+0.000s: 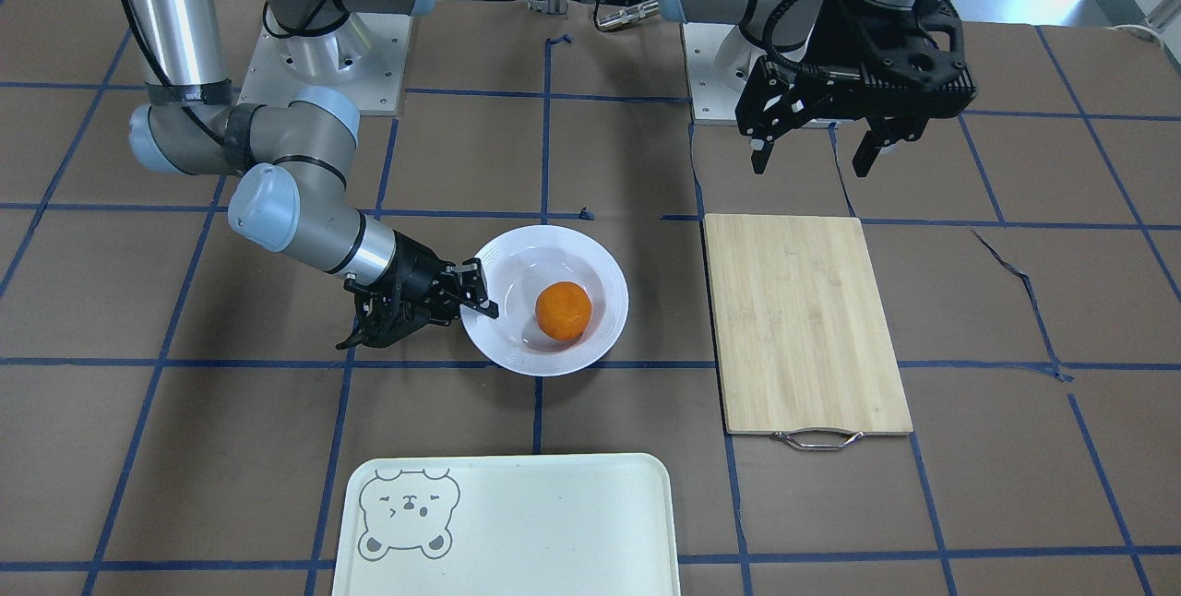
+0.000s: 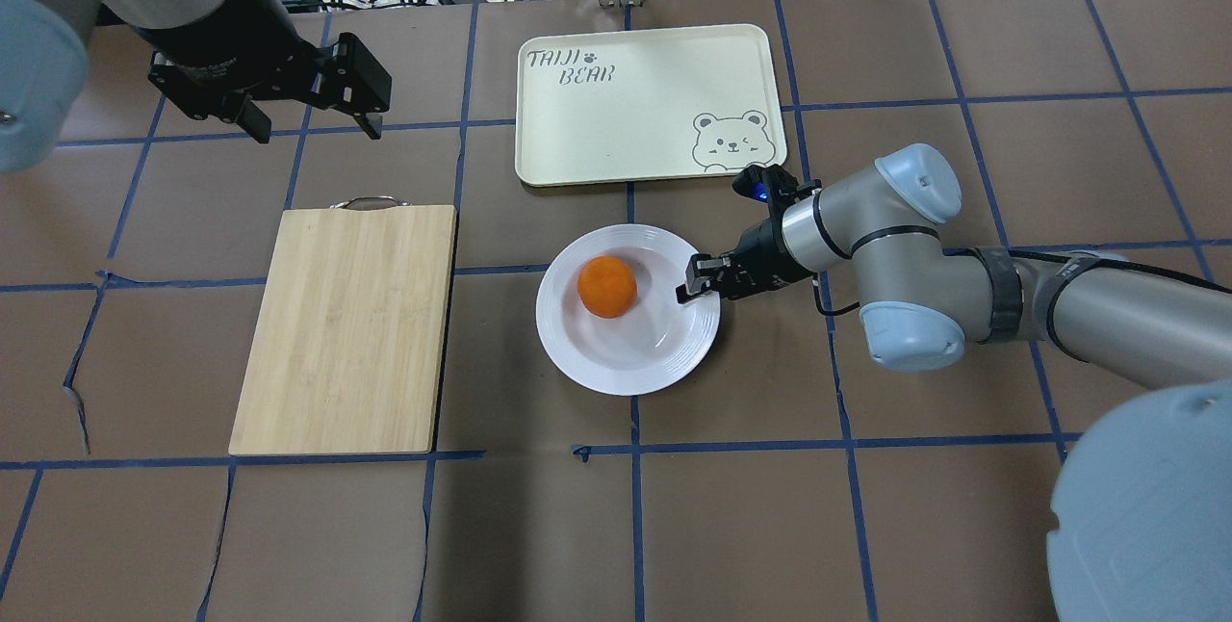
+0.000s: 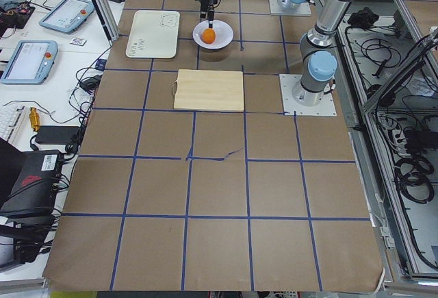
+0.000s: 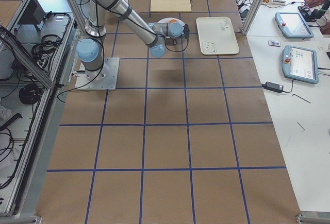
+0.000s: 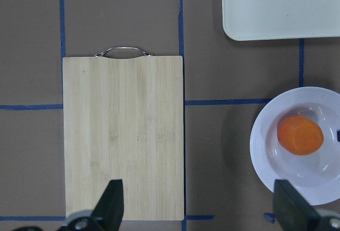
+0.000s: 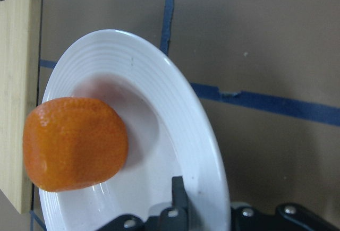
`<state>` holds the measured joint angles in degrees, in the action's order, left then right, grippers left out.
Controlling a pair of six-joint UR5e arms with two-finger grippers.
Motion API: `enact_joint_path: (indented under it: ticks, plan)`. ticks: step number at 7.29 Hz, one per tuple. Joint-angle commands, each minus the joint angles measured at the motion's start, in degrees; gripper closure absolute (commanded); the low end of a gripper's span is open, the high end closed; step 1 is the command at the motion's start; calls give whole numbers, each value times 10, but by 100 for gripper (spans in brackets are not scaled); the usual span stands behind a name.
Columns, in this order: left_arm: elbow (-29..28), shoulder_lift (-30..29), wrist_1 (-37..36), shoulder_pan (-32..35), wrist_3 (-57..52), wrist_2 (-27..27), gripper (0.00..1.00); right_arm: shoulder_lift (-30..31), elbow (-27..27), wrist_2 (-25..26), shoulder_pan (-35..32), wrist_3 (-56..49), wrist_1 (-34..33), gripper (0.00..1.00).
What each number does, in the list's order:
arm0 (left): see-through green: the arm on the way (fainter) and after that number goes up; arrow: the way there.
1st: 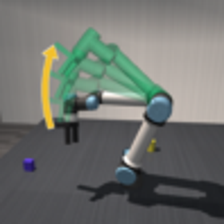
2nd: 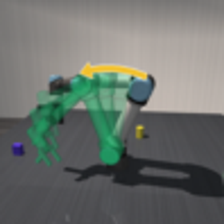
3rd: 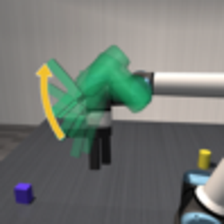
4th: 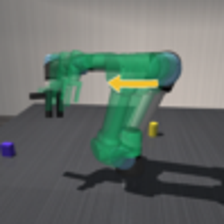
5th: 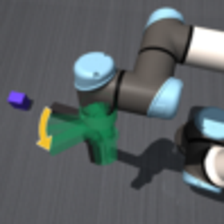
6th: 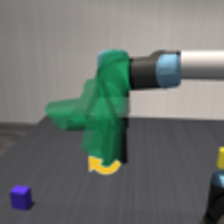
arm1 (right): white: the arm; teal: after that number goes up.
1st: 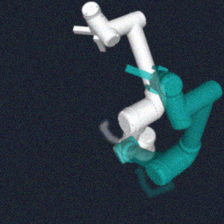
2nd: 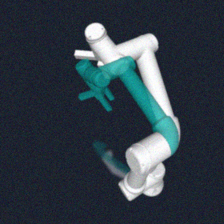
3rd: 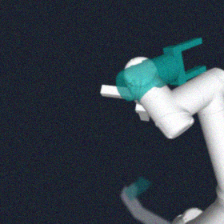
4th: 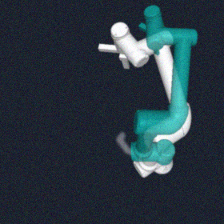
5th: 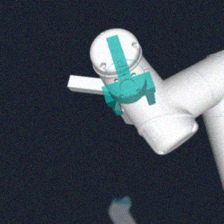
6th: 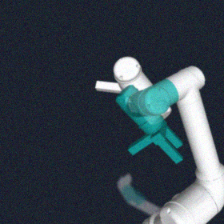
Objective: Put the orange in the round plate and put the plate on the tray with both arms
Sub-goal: 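Slide the plate with the right gripper onto the bear-printed tray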
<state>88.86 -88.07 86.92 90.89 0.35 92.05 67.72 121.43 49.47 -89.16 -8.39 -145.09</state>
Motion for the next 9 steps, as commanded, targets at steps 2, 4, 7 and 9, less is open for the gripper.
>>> enact_joint_path:
  ticks: [2,4,7,9]
  plan:
    - [0,0,0,0,0,0,0,-6,-89,1,6,9,1,100]
    - [0,0,0,0,0,0,0,-48,-195,2,7,40,60,100]
    - [0,0,0,0,0,0,0,-177,-399,1,7,93,130,100]
    - [0,0,-1,0,0,0,0,-237,-473,1,7,94,155,100]
